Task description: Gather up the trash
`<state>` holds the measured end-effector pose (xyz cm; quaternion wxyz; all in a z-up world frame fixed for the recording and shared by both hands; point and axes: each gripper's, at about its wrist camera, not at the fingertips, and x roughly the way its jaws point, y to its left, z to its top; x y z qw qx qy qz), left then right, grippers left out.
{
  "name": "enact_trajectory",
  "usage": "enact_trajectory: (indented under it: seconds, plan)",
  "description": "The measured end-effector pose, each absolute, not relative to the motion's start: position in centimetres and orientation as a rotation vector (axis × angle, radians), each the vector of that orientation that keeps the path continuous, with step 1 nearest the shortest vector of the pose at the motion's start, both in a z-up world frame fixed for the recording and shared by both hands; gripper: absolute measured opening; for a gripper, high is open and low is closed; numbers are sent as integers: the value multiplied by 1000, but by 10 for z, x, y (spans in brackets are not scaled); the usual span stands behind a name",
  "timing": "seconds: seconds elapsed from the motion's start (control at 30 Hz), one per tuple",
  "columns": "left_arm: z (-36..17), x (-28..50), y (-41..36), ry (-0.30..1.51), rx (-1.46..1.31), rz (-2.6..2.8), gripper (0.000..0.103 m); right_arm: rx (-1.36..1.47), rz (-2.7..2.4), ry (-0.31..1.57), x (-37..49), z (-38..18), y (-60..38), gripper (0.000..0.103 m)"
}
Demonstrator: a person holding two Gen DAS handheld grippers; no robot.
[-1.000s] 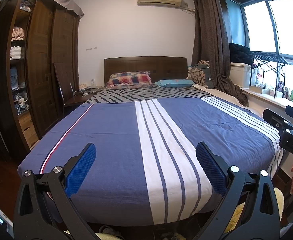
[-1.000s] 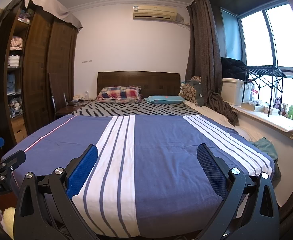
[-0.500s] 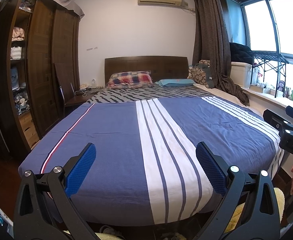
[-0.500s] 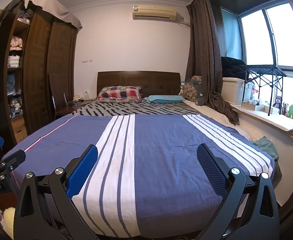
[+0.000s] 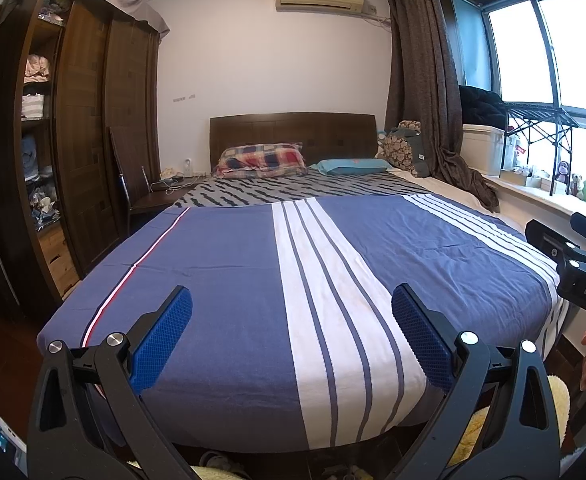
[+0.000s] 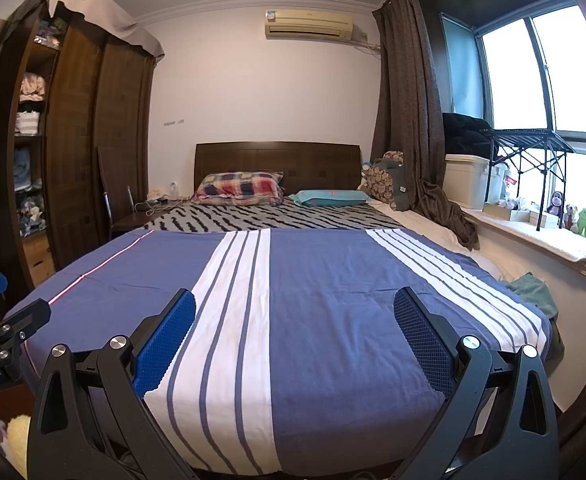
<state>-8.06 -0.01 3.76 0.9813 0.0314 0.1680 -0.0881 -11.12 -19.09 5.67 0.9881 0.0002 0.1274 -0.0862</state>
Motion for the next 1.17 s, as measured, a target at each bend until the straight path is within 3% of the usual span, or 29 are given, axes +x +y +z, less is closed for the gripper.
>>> enact_trajectory:
  seconds: [1.17]
  plan:
    - [32,-65,7,363,41,-143,95,6,-177,293,-95,46,-191,100]
